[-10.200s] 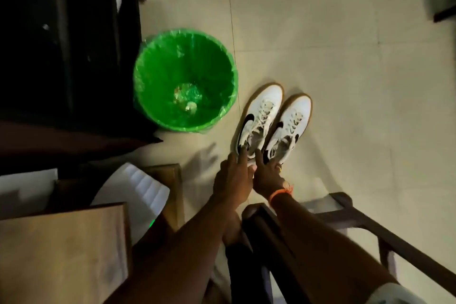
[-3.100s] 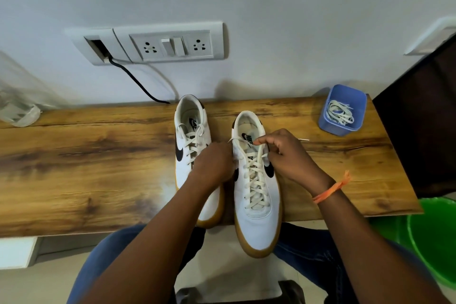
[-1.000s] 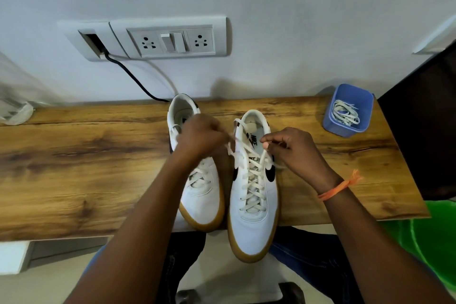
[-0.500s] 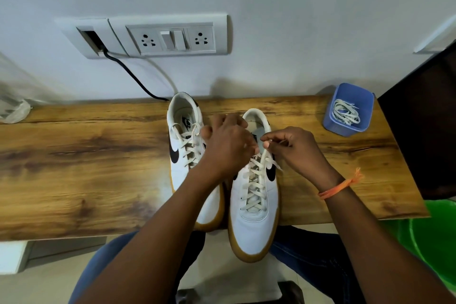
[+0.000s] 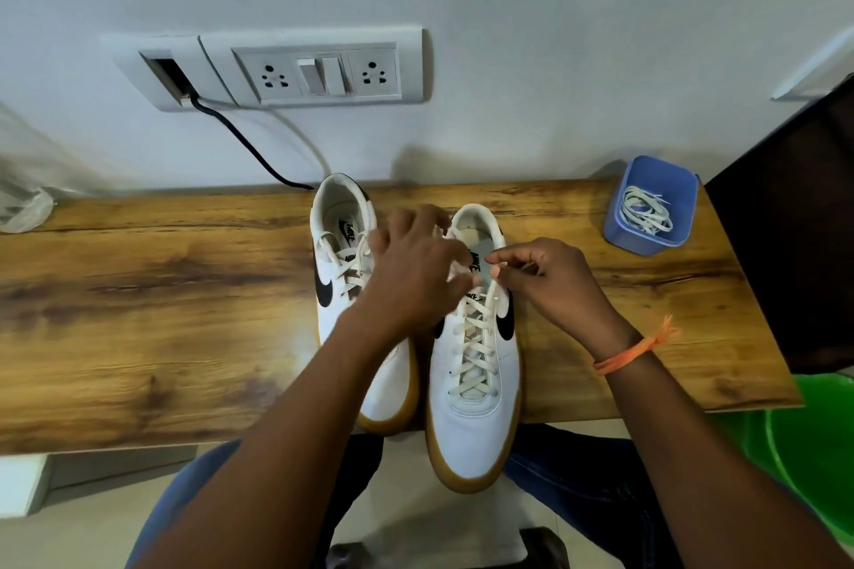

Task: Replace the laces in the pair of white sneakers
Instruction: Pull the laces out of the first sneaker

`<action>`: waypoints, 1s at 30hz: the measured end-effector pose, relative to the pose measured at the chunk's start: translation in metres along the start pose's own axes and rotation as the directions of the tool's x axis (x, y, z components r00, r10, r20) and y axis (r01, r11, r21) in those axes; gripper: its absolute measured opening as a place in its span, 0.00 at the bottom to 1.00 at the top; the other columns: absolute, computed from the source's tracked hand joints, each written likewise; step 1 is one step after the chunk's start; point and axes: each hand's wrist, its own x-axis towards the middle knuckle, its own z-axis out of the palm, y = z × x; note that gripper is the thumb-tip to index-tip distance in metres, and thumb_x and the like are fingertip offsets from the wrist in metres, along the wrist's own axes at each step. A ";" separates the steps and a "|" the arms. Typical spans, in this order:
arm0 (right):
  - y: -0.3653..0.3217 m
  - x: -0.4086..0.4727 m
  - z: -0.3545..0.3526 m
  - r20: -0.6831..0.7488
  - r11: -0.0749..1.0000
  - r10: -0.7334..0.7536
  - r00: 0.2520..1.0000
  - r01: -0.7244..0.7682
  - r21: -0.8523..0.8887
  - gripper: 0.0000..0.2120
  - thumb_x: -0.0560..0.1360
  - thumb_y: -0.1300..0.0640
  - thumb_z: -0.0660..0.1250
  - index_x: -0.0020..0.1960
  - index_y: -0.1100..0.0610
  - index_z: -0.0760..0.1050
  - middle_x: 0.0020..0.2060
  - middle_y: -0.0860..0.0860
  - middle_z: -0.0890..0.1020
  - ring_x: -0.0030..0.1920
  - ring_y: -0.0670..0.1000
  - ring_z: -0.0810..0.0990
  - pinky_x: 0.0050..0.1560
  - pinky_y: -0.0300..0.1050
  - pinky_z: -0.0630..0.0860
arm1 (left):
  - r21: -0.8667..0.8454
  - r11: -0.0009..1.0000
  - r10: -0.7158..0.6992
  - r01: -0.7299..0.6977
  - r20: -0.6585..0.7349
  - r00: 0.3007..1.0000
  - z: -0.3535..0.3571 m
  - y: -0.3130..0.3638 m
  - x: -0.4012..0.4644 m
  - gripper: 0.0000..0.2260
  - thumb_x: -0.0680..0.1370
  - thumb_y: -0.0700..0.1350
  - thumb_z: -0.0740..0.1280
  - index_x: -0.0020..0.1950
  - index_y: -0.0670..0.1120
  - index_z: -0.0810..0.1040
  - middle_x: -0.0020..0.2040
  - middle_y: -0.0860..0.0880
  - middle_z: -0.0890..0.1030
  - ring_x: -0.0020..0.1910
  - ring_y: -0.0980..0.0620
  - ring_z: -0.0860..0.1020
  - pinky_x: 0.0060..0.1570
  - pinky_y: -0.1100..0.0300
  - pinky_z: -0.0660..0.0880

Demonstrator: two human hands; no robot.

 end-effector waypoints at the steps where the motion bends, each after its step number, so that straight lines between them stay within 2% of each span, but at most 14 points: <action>1: 0.000 0.000 0.000 0.000 1.000 0.000 1.000 0.000 -0.008 0.09 0.75 0.58 0.72 0.54 0.53 0.84 0.44 0.43 0.83 0.42 0.35 0.79 0.42 0.22 0.70 | 0.036 0.999 0.025 -0.026 0.031 0.999 0.006 0.004 -0.002 0.12 0.78 0.58 0.65 0.58 0.58 0.81 0.69 0.53 0.66 0.69 0.46 0.58 0.60 0.49 0.57; 5: -0.002 -0.001 -0.001 0.011 1.000 0.010 1.000 -0.010 -0.005 0.09 0.75 0.58 0.71 0.55 0.53 0.84 0.43 0.41 0.82 0.42 0.31 0.78 0.41 0.22 0.69 | 0.047 0.999 0.002 -0.007 0.099 0.995 0.016 0.007 -0.001 0.13 0.81 0.52 0.59 0.56 0.50 0.80 0.65 0.52 0.67 0.66 0.44 0.61 0.59 0.48 0.62; 9: -0.003 -0.001 0.001 -0.011 1.000 0.018 1.000 -0.018 -0.018 0.09 0.75 0.58 0.71 0.54 0.53 0.84 0.44 0.45 0.84 0.42 0.36 0.79 0.41 0.23 0.70 | 0.054 0.998 0.014 -0.024 0.173 0.985 0.016 0.001 0.000 0.10 0.83 0.51 0.59 0.60 0.49 0.76 0.67 0.48 0.62 0.66 0.44 0.61 0.62 0.46 0.62; 10: -0.002 0.000 0.001 -0.019 0.999 0.019 1.000 -0.019 -0.026 0.09 0.74 0.59 0.71 0.54 0.53 0.84 0.45 0.46 0.84 0.43 0.37 0.79 0.41 0.23 0.70 | 0.020 1.000 0.011 -0.014 0.158 0.987 0.014 -0.002 0.000 0.09 0.82 0.48 0.61 0.60 0.48 0.75 0.66 0.47 0.61 0.66 0.43 0.62 0.62 0.46 0.64; 12: -0.002 0.000 0.001 -0.030 0.999 0.027 0.999 -0.027 -0.023 0.09 0.74 0.59 0.71 0.53 0.53 0.84 0.45 0.46 0.84 0.43 0.40 0.80 0.41 0.24 0.71 | -0.074 0.997 -0.019 0.021 0.030 0.999 0.001 -0.011 0.003 0.07 0.80 0.40 0.62 0.58 0.44 0.76 0.64 0.42 0.63 0.63 0.41 0.67 0.61 0.48 0.70; 14: -0.002 -0.001 0.001 -0.038 0.999 0.034 0.999 -0.035 -0.011 0.09 0.73 0.59 0.71 0.52 0.53 0.84 0.44 0.46 0.84 0.43 0.42 0.81 0.41 0.25 0.72 | -0.146 0.983 -0.118 0.112 -0.039 0.992 -0.015 -0.025 0.006 0.08 0.81 0.38 0.61 0.59 0.39 0.76 0.63 0.39 0.67 0.62 0.41 0.70 0.58 0.53 0.71; 16: -0.002 -0.001 0.004 -0.047 0.999 0.017 0.999 -0.018 -0.037 0.08 0.74 0.59 0.71 0.52 0.53 0.84 0.44 0.46 0.83 0.44 0.44 0.81 0.42 0.25 0.71 | -0.102 0.980 -0.172 0.172 0.011 0.985 -0.023 -0.037 0.004 0.09 0.81 0.38 0.61 0.57 0.38 0.79 0.60 0.39 0.72 0.59 0.41 0.74 0.55 0.52 0.71; 18: -0.003 0.000 0.007 -0.074 0.995 -0.025 0.997 0.018 -0.096 0.09 0.74 0.59 0.71 0.53 0.52 0.84 0.46 0.47 0.78 0.47 0.46 0.78 0.45 0.30 0.72 | 0.052 0.986 -0.166 0.161 0.129 0.978 -0.022 -0.036 0.000 0.09 0.78 0.39 0.65 0.55 0.42 0.82 0.57 0.42 0.76 0.58 0.42 0.75 0.53 0.51 0.72; 20: -0.005 -0.001 0.007 -0.083 0.991 -0.048 0.995 0.037 -0.131 0.09 0.73 0.58 0.71 0.52 0.50 0.84 0.50 0.48 0.73 0.51 0.46 0.75 0.49 0.38 0.75 | 0.120 0.980 -0.183 0.161 0.207 0.961 -0.013 -0.026 -0.002 0.09 0.76 0.40 0.66 0.53 0.49 0.83 0.55 0.48 0.79 0.60 0.45 0.74 0.58 0.47 0.67; 22: -0.010 -0.005 0.011 -0.016 0.977 -0.073 0.997 0.068 -0.200 0.06 0.72 0.55 0.72 0.48 0.49 0.85 0.52 0.46 0.71 0.55 0.49 0.72 0.51 0.45 0.75 | 0.024 0.969 -0.244 0.244 0.199 0.949 -0.007 -0.020 0.001 0.07 0.76 0.41 0.65 0.46 0.50 0.82 0.48 0.51 0.81 0.55 0.47 0.76 0.60 0.45 0.62; 23: -0.015 -0.008 0.014 0.032 0.963 -0.082 0.996 0.088 -0.256 0.05 0.72 0.52 0.73 0.47 0.49 0.85 0.53 0.46 0.70 0.57 0.50 0.70 0.52 0.47 0.73 | -0.061 0.956 -0.273 0.287 0.176 0.946 -0.005 -0.018 0.004 0.08 0.77 0.43 0.64 0.40 0.48 0.80 0.43 0.51 0.81 0.51 0.47 0.77 0.61 0.45 0.63; 25: -0.021 -0.014 0.020 0.095 0.935 -0.100 0.990 0.126 -0.332 0.05 0.72 0.49 0.73 0.46 0.47 0.85 0.55 0.45 0.70 0.58 0.51 0.66 0.55 0.49 0.70 | -0.207 0.916 -0.318 0.344 0.148 0.936 0.003 -0.014 0.008 0.17 0.78 0.52 0.65 0.32 0.47 0.73 0.34 0.51 0.77 0.42 0.48 0.77 0.57 0.46 0.67; 27: -0.023 -0.016 0.021 0.112 0.928 -0.090 0.990 0.124 -0.352 0.04 0.73 0.49 0.72 0.45 0.47 0.85 0.58 0.46 0.70 0.60 0.52 0.64 0.58 0.51 0.69 | -0.222 0.905 -0.350 0.363 0.096 0.932 0.008 -0.008 0.008 0.22 0.76 0.61 0.67 0.30 0.47 0.71 0.31 0.52 0.75 0.39 0.49 0.77 0.52 0.49 0.66; 30: -0.022 -0.016 0.018 0.153 0.929 -0.035 0.988 0.089 -0.359 0.02 0.73 0.49 0.72 0.44 0.47 0.82 0.59 0.46 0.67 0.63 0.51 0.62 0.60 0.52 0.66 | -0.238 0.895 -0.379 0.378 0.045 0.924 0.017 -0.006 0.008 0.19 0.71 0.62 0.71 0.33 0.48 0.74 0.32 0.52 0.76 0.40 0.50 0.78 0.56 0.46 0.68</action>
